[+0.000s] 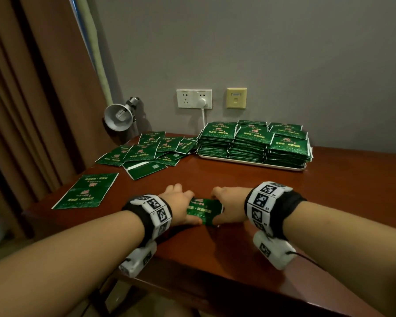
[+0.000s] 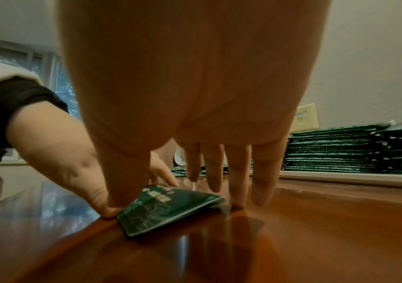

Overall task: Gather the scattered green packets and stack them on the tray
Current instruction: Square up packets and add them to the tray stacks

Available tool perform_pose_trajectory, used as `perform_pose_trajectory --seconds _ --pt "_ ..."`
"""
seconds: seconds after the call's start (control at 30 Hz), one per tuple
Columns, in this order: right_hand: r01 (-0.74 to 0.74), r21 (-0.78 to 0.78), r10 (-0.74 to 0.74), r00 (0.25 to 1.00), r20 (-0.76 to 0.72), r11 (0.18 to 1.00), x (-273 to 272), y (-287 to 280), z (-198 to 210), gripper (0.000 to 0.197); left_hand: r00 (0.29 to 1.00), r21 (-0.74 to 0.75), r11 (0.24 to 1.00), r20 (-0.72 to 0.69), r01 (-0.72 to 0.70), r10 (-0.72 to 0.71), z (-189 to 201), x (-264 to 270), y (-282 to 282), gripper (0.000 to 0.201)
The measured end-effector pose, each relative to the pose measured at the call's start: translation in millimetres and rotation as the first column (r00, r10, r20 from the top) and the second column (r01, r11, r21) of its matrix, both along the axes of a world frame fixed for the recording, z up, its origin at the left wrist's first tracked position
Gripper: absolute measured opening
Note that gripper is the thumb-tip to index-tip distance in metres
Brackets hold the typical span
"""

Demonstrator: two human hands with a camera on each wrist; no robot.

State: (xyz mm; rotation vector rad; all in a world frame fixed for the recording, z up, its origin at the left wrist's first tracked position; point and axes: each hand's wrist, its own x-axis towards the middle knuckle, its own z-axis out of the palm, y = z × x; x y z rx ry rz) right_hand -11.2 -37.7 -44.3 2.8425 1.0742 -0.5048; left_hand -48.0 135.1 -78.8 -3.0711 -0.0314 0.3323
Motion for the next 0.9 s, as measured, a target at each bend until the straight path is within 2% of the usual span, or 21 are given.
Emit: perform_pose_trajectory --seconds 0.17,0.27,0.33,0.43,0.5,0.57,0.63,0.73,0.9 --pt "-0.022 -0.054 0.025 0.998 0.064 0.998 -1.7 16.9 -9.4 0.066 1.000 -0.059 0.998 0.031 0.002 0.000 -2.7 -1.9 9.1 0.082" --pt "-0.044 -0.106 0.055 0.992 0.113 0.993 -1.5 27.2 -14.0 0.073 0.995 -0.035 0.994 0.025 -0.099 0.100 1.6 -8.9 35.6 0.072" --pt "-0.052 -0.119 0.066 0.991 0.120 0.992 0.2 34.0 -16.1 0.076 0.974 0.024 0.976 0.061 -0.218 0.216 5.0 -15.8 59.3 0.061" --pt "-0.053 -0.116 0.068 0.989 0.132 0.992 3.1 42.4 -18.8 0.076 0.884 0.100 0.880 0.114 -0.464 0.453 7.9 -26.8 98.2 0.051" --pt "-0.057 -0.106 0.070 0.989 0.130 0.993 5.3 45.5 -19.8 0.077 0.806 0.134 0.795 0.127 -0.592 0.579 6.8 -34.6 125.8 0.056" --pt "-0.061 -0.089 0.072 0.989 0.131 0.994 7.3 46.9 -20.8 0.078 0.750 0.133 0.739 0.137 -0.661 0.647 4.0 -42.3 150.0 0.063" --pt "-0.058 -0.067 0.067 0.989 0.131 0.996 8.8 47.1 -22.3 0.080 0.761 0.075 0.757 0.071 -0.649 0.645 -0.4 -46.6 165.8 0.063" --pt "-0.052 -0.046 0.058 0.990 0.130 0.998 11.1 47.5 -24.3 0.083 0.840 -0.021 0.840 0.002 -0.543 0.543 -3.8 -49.1 168.5 0.055" --pt "-0.030 -0.037 0.035 0.990 0.134 0.999 14.4 45.8 -21.9 0.082 0.935 -0.060 0.934 -0.077 -0.351 0.347 1.1 -53.8 140.6 0.076"
